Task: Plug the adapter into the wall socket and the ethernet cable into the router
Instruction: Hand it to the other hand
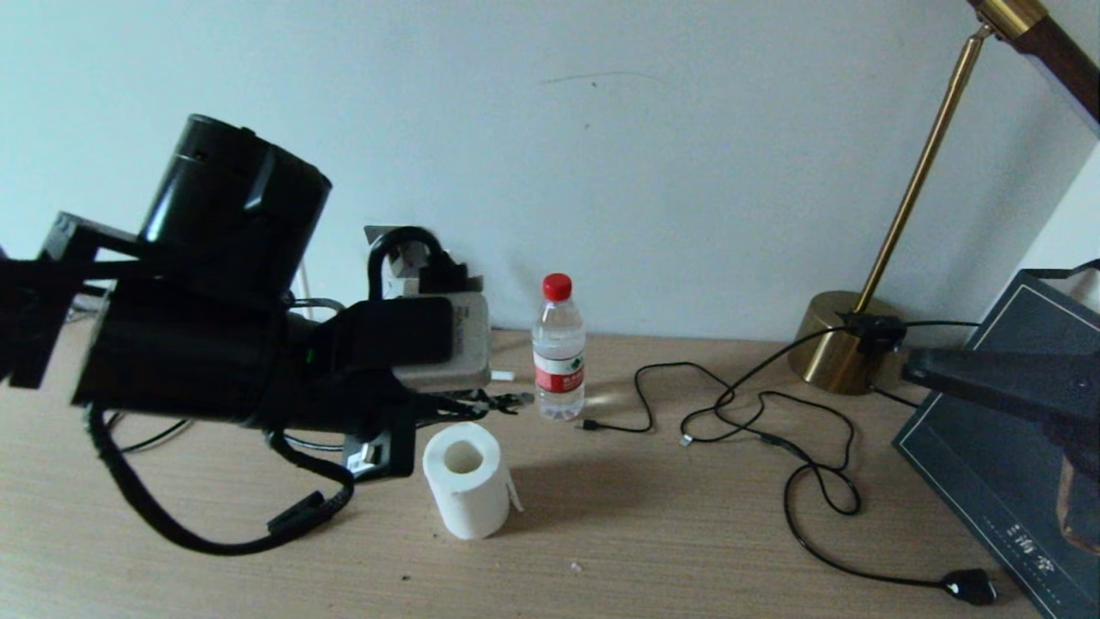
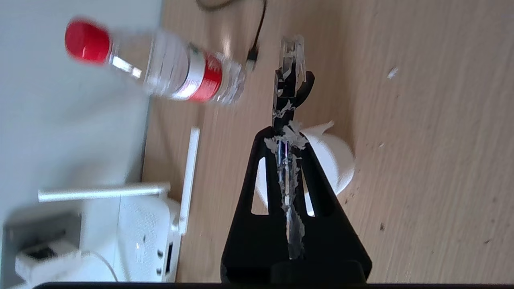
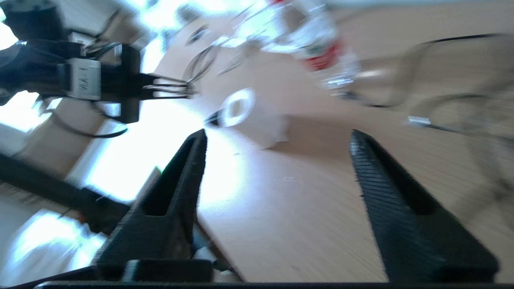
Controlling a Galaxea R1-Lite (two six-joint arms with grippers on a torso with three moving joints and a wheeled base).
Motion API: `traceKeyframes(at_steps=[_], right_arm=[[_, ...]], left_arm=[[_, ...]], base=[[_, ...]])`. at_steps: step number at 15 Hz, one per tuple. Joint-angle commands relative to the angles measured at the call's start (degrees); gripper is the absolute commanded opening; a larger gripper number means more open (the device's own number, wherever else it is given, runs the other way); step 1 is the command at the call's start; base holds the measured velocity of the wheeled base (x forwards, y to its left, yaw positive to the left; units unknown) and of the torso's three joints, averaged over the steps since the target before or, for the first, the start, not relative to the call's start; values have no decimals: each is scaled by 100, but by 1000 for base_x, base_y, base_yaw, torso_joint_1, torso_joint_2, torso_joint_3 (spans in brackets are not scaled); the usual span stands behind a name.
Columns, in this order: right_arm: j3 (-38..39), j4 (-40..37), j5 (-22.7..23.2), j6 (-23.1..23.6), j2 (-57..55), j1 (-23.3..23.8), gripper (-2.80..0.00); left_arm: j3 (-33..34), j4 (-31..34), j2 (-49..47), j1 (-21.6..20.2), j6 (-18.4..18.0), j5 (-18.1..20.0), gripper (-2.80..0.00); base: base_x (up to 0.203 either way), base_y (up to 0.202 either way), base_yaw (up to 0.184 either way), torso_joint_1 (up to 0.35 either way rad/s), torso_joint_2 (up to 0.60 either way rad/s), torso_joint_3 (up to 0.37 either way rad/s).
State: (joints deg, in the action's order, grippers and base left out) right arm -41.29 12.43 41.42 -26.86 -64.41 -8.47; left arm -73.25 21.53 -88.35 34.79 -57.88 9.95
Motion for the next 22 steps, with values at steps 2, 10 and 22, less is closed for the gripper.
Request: traceKeyframes(at_steps=[2,10,22], right_arm=[[-262,80,23,-45,-879,-786,0],[-225,950,-1280,-281,-1373,-2514,0],[-597,1245,-1681,-395,-2084,-3121,0]], left_arm=[[21,-246,-59,287,-23,7,-280],[40,-671,-86,968,312,-72,-280],[92,-1055,-163,1135,479,-116,-280]], base=[[0,0,0,0,0,0],[0,0,0,0,0,0],[0,0,0,0,0,0]])
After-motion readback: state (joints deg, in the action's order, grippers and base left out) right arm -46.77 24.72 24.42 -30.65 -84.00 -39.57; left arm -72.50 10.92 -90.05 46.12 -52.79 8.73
